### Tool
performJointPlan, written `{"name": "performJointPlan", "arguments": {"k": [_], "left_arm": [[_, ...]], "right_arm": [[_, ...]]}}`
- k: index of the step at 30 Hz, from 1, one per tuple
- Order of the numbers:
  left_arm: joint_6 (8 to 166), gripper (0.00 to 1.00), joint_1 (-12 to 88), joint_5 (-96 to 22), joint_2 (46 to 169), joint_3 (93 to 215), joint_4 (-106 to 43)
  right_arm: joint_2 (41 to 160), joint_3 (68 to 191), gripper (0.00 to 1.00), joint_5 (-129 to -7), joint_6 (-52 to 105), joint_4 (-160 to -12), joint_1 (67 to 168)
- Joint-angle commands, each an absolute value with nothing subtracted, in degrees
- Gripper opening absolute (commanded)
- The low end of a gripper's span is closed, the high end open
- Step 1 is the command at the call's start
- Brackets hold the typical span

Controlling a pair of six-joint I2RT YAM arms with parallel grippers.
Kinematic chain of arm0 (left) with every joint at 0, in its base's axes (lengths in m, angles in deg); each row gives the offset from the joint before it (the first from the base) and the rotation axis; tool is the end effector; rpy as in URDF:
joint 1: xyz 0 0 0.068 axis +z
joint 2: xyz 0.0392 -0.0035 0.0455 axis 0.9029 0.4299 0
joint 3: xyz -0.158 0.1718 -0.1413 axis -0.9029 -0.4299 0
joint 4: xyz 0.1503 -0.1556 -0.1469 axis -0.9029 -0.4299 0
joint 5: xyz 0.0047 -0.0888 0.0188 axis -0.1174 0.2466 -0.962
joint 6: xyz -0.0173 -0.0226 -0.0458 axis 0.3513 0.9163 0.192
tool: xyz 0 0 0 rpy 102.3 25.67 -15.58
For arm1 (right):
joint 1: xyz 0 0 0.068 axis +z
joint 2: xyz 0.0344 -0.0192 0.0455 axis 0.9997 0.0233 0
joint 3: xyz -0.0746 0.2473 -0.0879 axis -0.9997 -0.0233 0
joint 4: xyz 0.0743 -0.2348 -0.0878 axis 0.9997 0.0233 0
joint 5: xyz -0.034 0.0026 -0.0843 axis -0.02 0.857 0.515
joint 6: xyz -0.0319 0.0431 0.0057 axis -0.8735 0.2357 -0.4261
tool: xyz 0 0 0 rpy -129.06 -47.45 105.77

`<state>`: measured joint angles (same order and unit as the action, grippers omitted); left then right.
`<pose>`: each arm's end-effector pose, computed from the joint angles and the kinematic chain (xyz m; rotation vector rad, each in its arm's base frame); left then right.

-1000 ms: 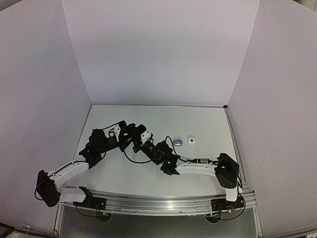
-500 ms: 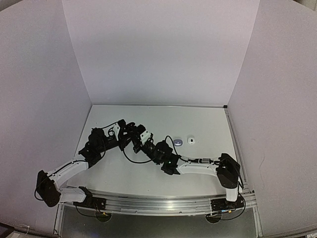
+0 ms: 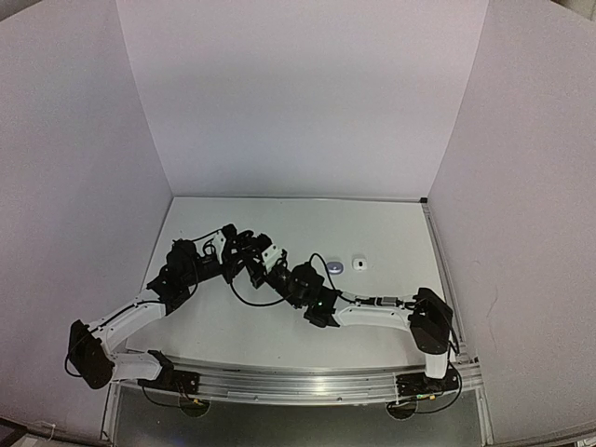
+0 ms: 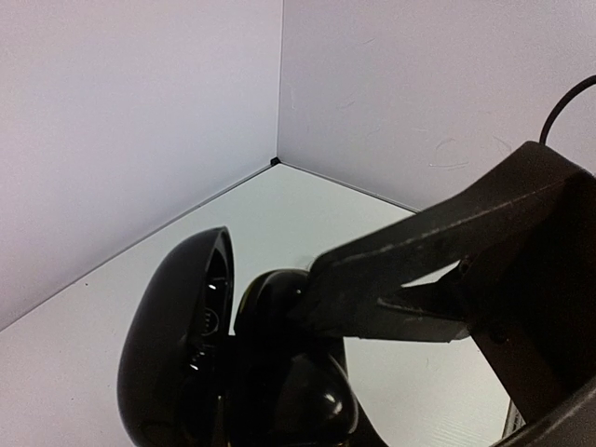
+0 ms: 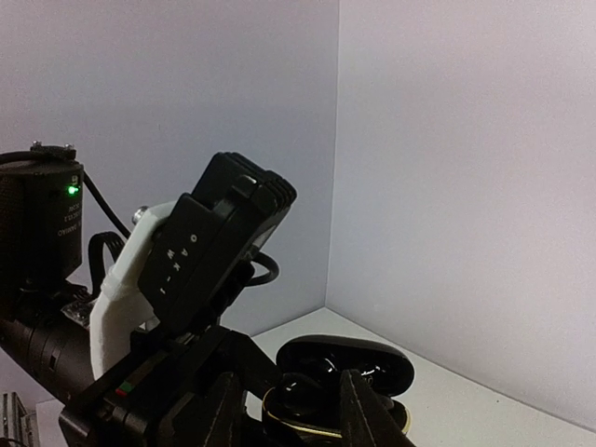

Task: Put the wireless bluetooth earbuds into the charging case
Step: Insert the left earbud into the left side groove of the charging case.

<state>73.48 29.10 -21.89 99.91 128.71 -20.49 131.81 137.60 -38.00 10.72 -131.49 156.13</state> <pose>0.2161 -0.1712 0.3136 0.8476 1.5360 -0.7811 0.1915 0.4264 0.3242 -0.5345 1.2220 0.6183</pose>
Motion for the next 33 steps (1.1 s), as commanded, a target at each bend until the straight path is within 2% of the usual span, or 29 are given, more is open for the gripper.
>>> {"name": "performJointPlan", "arguments": {"k": [1, 10, 17, 23, 26, 33], "left_arm": [[73.2, 0.00, 28.9, -20.7, 97.9, 132.8, -17.5], [74.5, 0.00, 28.9, -20.0, 97.7, 132.8, -18.8], [74.6, 0.00, 28.9, -16.7, 97.4, 132.8, -19.9], [69.3, 0.00, 29.1, -10.2, 97.3, 133.5, -24.4], [66.9, 0.00, 29.1, -7.4, 97.6, 134.2, -26.5], [64.9, 0.00, 29.1, -1.4, 98.7, 136.1, -30.5]], "right_arm": [[129.1, 139.6, 0.37, -40.5, 9.9, -127.1, 156.4], [126.6, 139.9, 0.55, -44.0, 10.5, -122.3, 156.4], [121.8, 139.1, 0.64, -46.8, 12.0, -115.0, 156.4], [113.3, 139.9, 0.68, -49.8, 15.8, -97.2, 156.4], [111.3, 141.9, 0.66, -51.1, 17.3, -88.9, 156.4], [115.3, 151.6, 0.42, -57.2, 18.2, -74.5, 156.4]]}}
